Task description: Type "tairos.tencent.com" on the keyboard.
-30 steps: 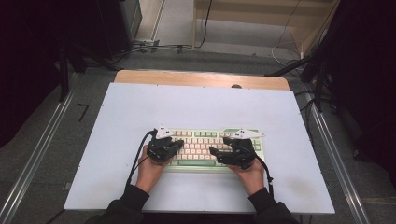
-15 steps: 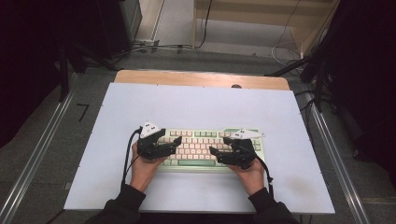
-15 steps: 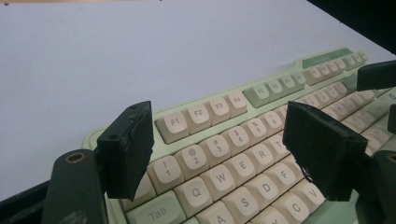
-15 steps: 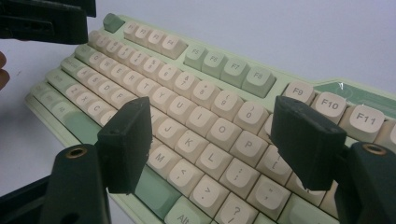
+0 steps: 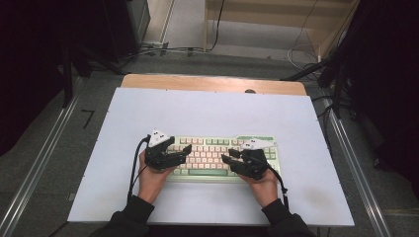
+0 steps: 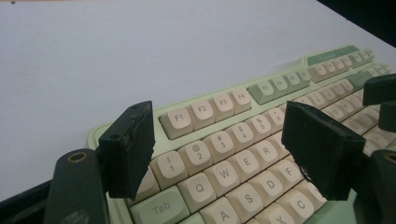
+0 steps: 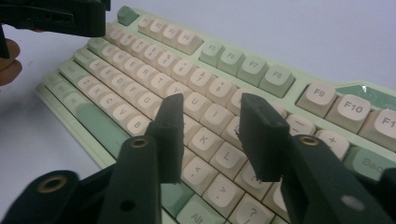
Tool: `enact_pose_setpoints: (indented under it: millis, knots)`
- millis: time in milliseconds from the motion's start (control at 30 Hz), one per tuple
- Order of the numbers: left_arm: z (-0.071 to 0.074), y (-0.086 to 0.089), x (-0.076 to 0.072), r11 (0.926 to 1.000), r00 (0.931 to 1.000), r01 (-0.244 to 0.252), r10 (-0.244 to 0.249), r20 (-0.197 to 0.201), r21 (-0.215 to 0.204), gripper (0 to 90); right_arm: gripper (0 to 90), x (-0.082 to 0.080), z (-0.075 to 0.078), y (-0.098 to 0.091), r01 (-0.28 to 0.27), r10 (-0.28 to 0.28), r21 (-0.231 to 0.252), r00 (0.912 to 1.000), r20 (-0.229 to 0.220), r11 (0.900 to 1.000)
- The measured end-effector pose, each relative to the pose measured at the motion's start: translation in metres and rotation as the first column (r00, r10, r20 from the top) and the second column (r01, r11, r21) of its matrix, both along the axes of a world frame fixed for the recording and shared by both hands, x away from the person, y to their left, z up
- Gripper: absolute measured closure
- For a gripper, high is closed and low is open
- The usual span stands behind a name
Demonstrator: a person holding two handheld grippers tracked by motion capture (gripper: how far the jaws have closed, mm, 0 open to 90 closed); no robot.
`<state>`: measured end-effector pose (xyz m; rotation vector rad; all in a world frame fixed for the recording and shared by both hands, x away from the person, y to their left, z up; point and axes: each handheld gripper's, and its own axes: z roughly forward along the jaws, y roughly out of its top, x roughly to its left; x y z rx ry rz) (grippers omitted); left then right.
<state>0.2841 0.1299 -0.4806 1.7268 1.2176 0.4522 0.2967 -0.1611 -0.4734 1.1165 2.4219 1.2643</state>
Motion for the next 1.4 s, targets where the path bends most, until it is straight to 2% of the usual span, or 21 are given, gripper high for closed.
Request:
enact_pose_setpoints:
  millis: [167, 367, 467, 633, 700, 1400]
  knots:
    - [-0.001, -0.001, 0.0, 1.0, 1.0, -0.001, 0.001, -0.005, 0.006, 26.7, 78.0, -0.001, -0.002, 0.004, -0.028, 0.029, -0.008, 0.9996, 0.004, 0.9996]
    - [-0.001, -0.001, 0.0, 0.9999, 1.0, 0.002, -0.002, -0.008, 0.013, 27.3, 85.5, -0.002, -0.004, 0.008, -0.055, 0.055, -0.009, 0.9985, -0.003, 0.9985]
    - [-0.001, -0.001, 0.0, 0.9999, 1.0, -0.001, 0.001, -0.007, 0.012, 28.0, 86.1, -0.002, -0.006, 0.013, -0.066, 0.066, -0.003, 0.9978, -0.01, 0.9978]
    - [-0.001, -0.001, 0.0, 0.9999, 1.0, -0.002, 0.002, -0.007, 0.014, 28.0, 86.1, -0.004, -0.012, 0.025, -0.106, 0.106, -0.033, 0.9942, -0.018, 0.9938]
    - [-0.001, -0.001, 0.0, 0.9999, 1.0, -0.003, 0.003, -0.004, 0.01, 27.9, 86.0, -0.004, -0.013, 0.027, -0.108, 0.108, -0.031, 0.9939, -0.022, 0.9936]
    - [-0.001, -0.002, -0.001, 0.9999, 0.9999, -0.002, 0.002, -0.01, 0.014, 28.0, 86.0, -0.005, -0.016, 0.031, -0.121, 0.12, -0.039, 0.9924, -0.025, 0.9918]
